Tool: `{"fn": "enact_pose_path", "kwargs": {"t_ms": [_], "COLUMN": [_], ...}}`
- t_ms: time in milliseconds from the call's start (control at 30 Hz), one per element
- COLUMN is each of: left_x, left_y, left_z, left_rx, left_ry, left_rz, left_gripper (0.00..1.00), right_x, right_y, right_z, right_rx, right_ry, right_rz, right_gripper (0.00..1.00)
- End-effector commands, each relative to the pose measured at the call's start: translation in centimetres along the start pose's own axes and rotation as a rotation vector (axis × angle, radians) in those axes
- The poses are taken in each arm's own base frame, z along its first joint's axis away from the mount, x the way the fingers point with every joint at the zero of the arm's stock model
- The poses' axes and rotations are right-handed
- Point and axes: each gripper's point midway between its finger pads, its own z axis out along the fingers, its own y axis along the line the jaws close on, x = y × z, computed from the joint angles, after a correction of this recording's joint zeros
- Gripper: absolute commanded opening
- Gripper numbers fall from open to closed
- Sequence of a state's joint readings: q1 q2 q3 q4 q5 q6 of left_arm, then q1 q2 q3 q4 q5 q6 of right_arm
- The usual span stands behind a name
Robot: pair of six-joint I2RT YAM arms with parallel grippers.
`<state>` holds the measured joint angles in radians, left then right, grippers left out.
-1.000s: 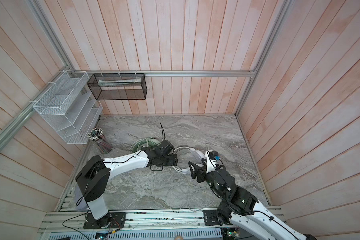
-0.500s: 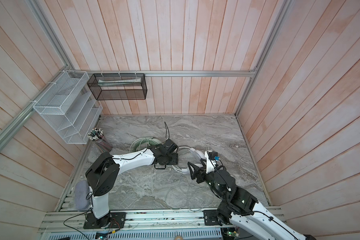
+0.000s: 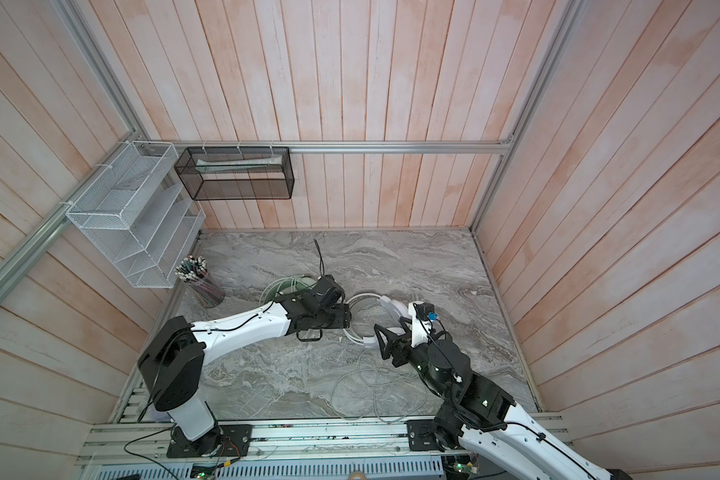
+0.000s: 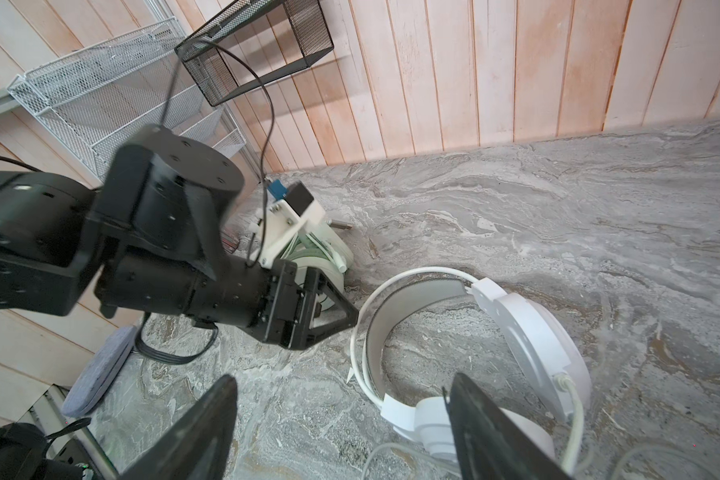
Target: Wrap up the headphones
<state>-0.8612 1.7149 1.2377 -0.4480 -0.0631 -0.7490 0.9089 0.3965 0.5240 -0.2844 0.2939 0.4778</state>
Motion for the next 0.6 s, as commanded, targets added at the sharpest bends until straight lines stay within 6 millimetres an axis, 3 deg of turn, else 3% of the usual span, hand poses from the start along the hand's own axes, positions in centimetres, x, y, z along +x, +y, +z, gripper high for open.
{"fn": "enact_pose_path", "kwargs": {"t_ms": [0,133,233,367,400,467,567], "left_x": [-1.4,-1.2,-0.4,-1.3,-0.3,0.4,1.4], "left_y": [-1.7,-2.8,-2.8,-2.4,-3.6,-4.0,-3.5], "left_z": [-2.2,-3.0,-1.6,-0.1,0.3,1.2,2.4], "left_rx": [0.042,0.027,0.003,-0.104,-0.101,-0.097,-0.104], "left_ry": [-0.085,-0.13,-0.097,-0.085,-0.066,-0.038,-0.006], "left_rz": [0.01,0.065,0.088,0.16,0.198,0.217,0.218], "left_gripper": [0.77,0.8,0.8,0.8,0.8,0.8,0.75], "right_x": [0.0,0.0,-0.1,0.0,0.1,0.0,0.2], "right_y": [0.0,0.0,0.0,0.0,0.0,0.0,0.0], "right_z": [0.1,0.1,0.1,0.1,0.1,0.1,0.1], "right_rx": [-0.002,-0.002,-0.001,-0.004,-0.003,-0.004,-0.003], "right_ry": [-0.006,-0.007,-0.006,-0.004,-0.003,-0.004,-0.001], "right_rz": [-0.007,-0.006,-0.006,-0.006,-0.005,-0.005,-0.006], "right_gripper": [0.81,0.81,0.81,0.81,0.81,0.81,0.81]}}
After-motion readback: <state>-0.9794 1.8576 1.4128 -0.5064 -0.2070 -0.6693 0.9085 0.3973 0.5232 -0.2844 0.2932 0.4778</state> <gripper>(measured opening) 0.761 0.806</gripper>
